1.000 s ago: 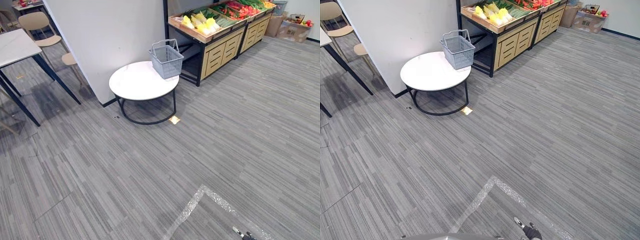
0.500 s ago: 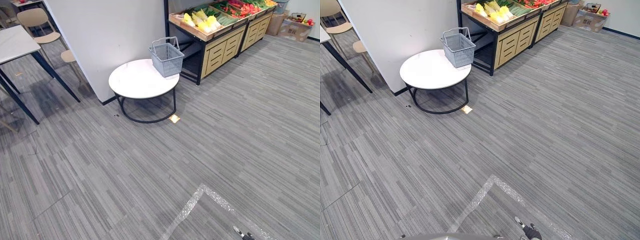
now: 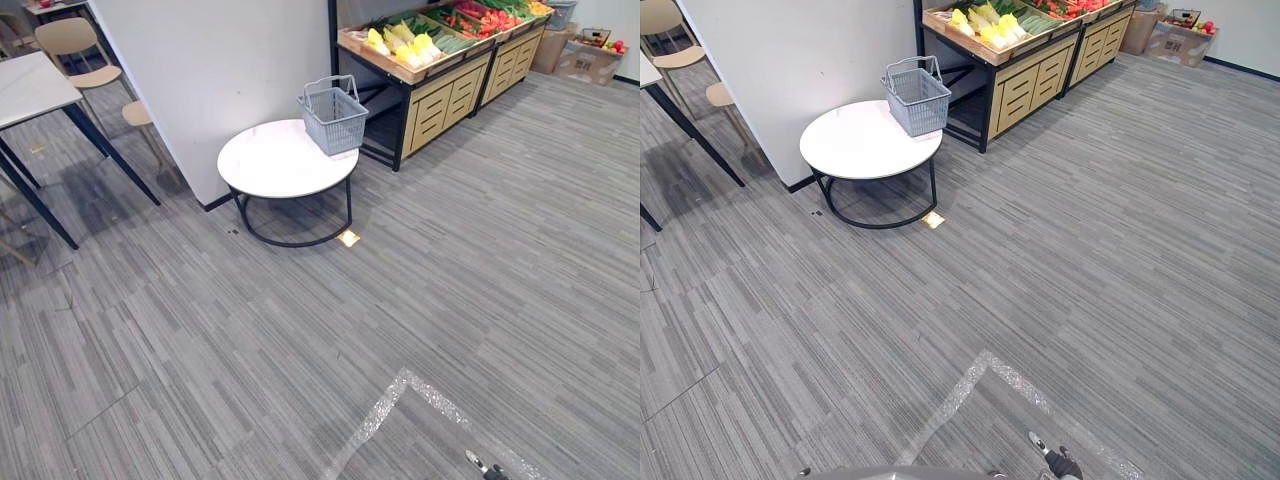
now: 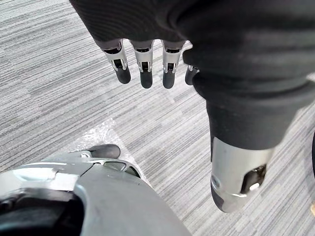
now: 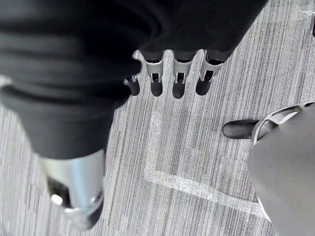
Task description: Pick vegetable in the basket
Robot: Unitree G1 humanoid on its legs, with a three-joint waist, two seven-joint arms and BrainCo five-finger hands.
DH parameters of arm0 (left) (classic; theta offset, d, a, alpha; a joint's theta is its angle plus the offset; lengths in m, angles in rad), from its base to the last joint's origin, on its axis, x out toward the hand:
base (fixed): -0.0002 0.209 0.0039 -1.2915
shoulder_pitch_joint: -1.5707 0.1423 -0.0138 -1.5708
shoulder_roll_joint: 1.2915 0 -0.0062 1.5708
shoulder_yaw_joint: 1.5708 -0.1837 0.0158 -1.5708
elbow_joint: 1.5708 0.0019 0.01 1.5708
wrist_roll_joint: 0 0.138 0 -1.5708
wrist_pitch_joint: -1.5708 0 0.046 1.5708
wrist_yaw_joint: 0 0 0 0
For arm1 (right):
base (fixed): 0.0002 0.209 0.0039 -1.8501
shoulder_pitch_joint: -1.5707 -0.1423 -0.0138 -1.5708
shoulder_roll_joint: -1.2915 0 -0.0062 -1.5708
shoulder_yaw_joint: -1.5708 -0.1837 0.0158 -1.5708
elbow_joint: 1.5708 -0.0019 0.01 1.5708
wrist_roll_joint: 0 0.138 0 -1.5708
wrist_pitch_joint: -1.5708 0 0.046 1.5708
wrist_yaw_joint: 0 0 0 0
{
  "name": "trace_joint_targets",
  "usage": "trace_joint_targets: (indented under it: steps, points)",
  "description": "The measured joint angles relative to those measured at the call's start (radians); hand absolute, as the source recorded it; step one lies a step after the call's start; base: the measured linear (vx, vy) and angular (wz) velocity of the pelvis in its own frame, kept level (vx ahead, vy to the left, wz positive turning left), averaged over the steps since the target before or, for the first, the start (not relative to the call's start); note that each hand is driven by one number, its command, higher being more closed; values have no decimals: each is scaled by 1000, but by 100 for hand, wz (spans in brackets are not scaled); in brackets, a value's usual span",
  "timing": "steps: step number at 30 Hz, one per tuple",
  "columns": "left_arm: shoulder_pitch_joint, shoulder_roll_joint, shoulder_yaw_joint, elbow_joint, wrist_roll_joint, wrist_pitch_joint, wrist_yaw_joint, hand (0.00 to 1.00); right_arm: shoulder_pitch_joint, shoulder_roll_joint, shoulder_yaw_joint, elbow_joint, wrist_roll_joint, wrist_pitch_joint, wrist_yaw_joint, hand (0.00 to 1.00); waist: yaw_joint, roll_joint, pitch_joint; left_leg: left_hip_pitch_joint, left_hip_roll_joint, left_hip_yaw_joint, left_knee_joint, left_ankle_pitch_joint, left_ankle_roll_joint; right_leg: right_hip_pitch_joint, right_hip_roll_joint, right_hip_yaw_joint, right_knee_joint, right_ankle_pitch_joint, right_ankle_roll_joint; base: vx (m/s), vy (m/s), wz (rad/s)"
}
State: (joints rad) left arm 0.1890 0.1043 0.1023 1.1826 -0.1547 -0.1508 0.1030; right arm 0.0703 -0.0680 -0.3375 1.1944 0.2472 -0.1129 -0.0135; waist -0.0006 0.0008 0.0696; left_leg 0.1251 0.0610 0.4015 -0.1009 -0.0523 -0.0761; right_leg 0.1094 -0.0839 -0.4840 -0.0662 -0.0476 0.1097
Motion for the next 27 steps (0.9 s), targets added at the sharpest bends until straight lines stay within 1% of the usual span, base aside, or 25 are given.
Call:
trace_joint_targets:
  steps: [5, 7, 8, 9, 10, 11, 12, 13, 14, 15, 16, 17, 18, 19, 20, 21, 22, 23, 24, 25, 26, 27]
  points:
    - [-6, 4, -10, 1, 0, 0, 0, 0, 0, -1, 0, 0, 9, 0, 0, 0, -1, 1, 2, -2, 0, 3, 2, 0, -1, -3, 1, 3, -3, 0, 0, 0, 0, -1]
    - [-17, 3, -19, 3, -1, 1, 6, 0, -16, -3, 0, -3, 28, 0, -3, 0, 1, 8, 13, -12, 11, 19, 6, 0, 0, -39, 1, 7, 39, -4, -6, -19, 0, -25]
    - [-24, 1, -19, 3, -5, 1, 10, 0, -40, -1, 0, -4, 40, -1, -7, 0, 2, 20, 21, -24, 21, 37, 6, 0, 1, -82, 0, 6, 92, -12, -18, -34, -3, -41]
    - [-30, 3, -19, 3, -16, 1, 11, 0, -52, 5, 0, -6, 45, -1, -10, 0, 1, 19, 33, -26, 23, 48, 6, 1, 1, -99, -3, 6, 118, -19, -27, -47, -4, -45]
    - [-39, 8, -17, 3, -34, 0, 13, 0, -61, 17, -1, -10, 48, -1, -12, 0, 1, 9, 47, -31, 23, 54, 6, 1, 1, -123, -9, 5, 149, -32, -47, -70, -37, -28]
    - [-48, 16, -11, 1, -40, 0, 20, 0, -67, 31, -6, -9, 47, -2, -19, 0, 0, -6, 64, -36, 20, 58, 8, 1, 1, -139, -19, 3, 174, -54, -57, -64, -67, -18]
    - [-59, 21, 23, 1, -40, 0, 27, 0, -66, 42, -10, -2, 47, -1, -27, 0, 1, -31, 85, -56, 32, 66, 82, -28, -24, -140, -29, 1, 191, -79, -71, -43, -89, -5]
    - [-61, 22, 35, -1, -40, -1, 30, 0, -63, 45, -9, 1, 49, -1, -28, 0, 1, -38, 89, -84, 49, 67, 152, -58, -27, -139, -30, -1, 192, -91, -73, -19, -128, 3]
    - [-60, 20, 59, -2, -41, -1, 31, 0, -56, 45, -7, 1, 49, -2, -30, 0, 5, -45, 91, -163, 104, 64, 347, -116, -40, -128, -18, -7, 177, -101, -84, -24, -133, 6]
    - [-60, 19, 75, -5, -41, -2, 30, 0, -54, 43, -4, 2, 49, -2, -30, 0, 5, -46, 94, -215, 143, 60, 476, -128, -45, -112, -7, -15, 159, -100, -84, -23, -161, 6]
    - [-57, 15, 101, -15, -59, -3, 30, 0, -48, 35, 3, 2, 49, -3, -30, 0, 5, -40, 99, -283, 202, 48, 642, -124, -38, -81, 11, -30, 129, -98, -81, 26, -196, -9]
    - [-44, 1, 124, -43, -81, -3, 29, 0, -43, 20, 4, 3, 49, -6, -30, 0, 16, -18, 112, -334, 280, 47, 816, -93, 11, -34, 45, -36, 96, -93, -82, 62, -180, -24]
    - [-35, -9, 137, -51, -101, -5, 28, 0, -35, 11, 14, 6, 52, -9, -31, 0, 31, -6, 120, -360, 328, 40, 930, -38, 83, 10, 65, -22, 70, -93, -83, 92, -135, -31]
    - [-34, -14, 143, -51, -110, -6, 27, 0, -31, 6, 24, 11, 59, -10, -30, 0, 35, -10, 120, -377, 334, 17, 974, 6, 95, 27, 68, -13, 57, -93, -87, 117, -50, -29]
    - [-33, -22, 150, -56, -120, -15, 21, 0, -31, 3, 31, 10, 65, -10, -30, 0, 43, -25, 120, -425, 312, -32, 1018, -13, 62, 40, 64, 1, 50, -98, -95, 170, -23, -26]
    - [-31, -23, 150, -61, -121, -13, 19, 0, -42, -3, 30, 12, 67, -11, -32, 0, 45, -19, 123, -461, 274, -66, 979, -56, 34, 39, 57, 18, 50, -103, -103, 184, -7, -31]
    - [-32, -26, 150, -65, -124, -13, 19, 0, -53, -7, 30, 12, 67, -10, -32, 0, 46, -26, 124, -475, 257, -68, 943, -77, 28, 35, 52, 31, 50, -104, -105, 210, 46, -45]
    - [-31, -30, 149, -70, -138, -13, 19, 0, -73, -11, 31, 13, 67, -11, -31, 0, 49, -25, 131, -495, 215, -58, 830, -93, 15, 26, 34, 56, 50, -103, -110, 218, 86, -59]
    - [-29, -36, 150, -70, -139, -13, 20, 0, -83, -11, 31, 11, 67, -11, -30, 0, 54, -21, 132, -508, 172, -50, 680, -83, 11, 23, 17, 73, 48, -107, -105, 291, 124, -60]
    - [-28, -38, 150, -71, -139, -13, 20, 0, -85, -11, 32, 11, 67, -11, -29, 0, 60, -19, 131, -509, 152, -50, 589, -62, 6, 25, 11, 82, 47, -111, -100, 285, 120, -54]
    - [-25, -45, 150, -71, -138, -14, 20, 0, -85, -10, 33, 7, 66, -11, -28, 0, 66, -9, 128, -505, 122, -56, 388, 14, -14, 42, 8, 96, 39, -118, -84, 363, 137, -44]
    - [-25, -50, 149, -71, -138, -14, 20, 0, -84, -5, 35, 0, 65, -12, -27, 0, 72, 2, 129, -502, 115, -58, 253, 71, -25, 59, 12, 105, 30, -117, -57, 440, 170, -51]
